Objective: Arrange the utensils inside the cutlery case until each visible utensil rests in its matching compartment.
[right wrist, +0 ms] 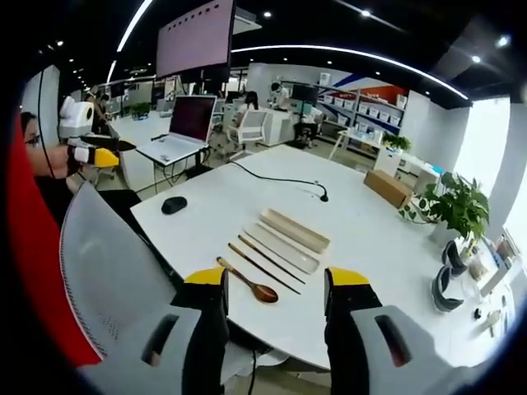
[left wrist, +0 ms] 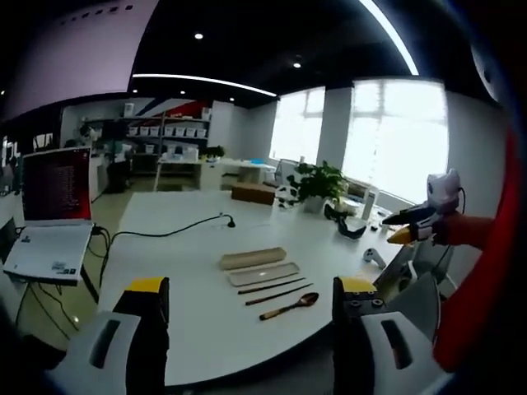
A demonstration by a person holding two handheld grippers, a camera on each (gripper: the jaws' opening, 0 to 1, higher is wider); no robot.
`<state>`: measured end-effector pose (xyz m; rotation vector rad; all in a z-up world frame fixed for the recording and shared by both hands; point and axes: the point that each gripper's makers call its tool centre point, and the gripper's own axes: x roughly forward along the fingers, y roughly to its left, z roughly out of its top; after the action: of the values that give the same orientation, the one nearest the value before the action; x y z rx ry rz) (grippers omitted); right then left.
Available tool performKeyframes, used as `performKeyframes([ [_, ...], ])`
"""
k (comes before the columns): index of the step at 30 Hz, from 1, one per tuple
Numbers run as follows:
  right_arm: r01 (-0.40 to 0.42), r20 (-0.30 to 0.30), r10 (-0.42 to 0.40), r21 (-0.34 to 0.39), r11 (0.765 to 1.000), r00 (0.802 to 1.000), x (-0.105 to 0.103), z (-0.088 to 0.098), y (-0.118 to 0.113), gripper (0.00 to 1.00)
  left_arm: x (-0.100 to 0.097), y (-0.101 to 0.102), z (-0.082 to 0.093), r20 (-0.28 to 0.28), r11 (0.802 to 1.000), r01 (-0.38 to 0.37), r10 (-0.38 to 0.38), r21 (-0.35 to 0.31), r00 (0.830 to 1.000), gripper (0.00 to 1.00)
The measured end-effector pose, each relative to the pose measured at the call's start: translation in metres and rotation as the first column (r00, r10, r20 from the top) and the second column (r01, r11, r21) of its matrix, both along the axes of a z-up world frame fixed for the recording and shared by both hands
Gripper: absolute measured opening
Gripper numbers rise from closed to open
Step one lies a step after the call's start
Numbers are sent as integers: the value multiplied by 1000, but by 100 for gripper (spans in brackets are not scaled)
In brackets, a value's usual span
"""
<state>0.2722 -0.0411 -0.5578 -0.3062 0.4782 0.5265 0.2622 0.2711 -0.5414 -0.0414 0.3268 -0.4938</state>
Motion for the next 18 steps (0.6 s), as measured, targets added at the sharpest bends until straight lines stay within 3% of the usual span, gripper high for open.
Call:
performKeyframes([
  [8, -36, 6, 36, 48, 998, 999, 6, 5, 9, 40, -3, -4, -6, -60, 1000, -6, 6, 2, 998, 84],
  [11, -43, 6, 43, 24, 999, 999, 9, 4, 7, 40, -3, -4, -4, -46, 1000, -2, 2, 11, 999, 84],
  [15, -49, 13, 49, 30, 998, 999, 14, 8, 10, 40, -1, -5, 8, 27, 1000, -2, 2, -11, 1000, 80],
  [18, -79, 11, 79, -16, 997, 997, 18, 6, 13, 40, -3, -7, 12, 46, 1000, 14, -14, -2, 999, 82],
])
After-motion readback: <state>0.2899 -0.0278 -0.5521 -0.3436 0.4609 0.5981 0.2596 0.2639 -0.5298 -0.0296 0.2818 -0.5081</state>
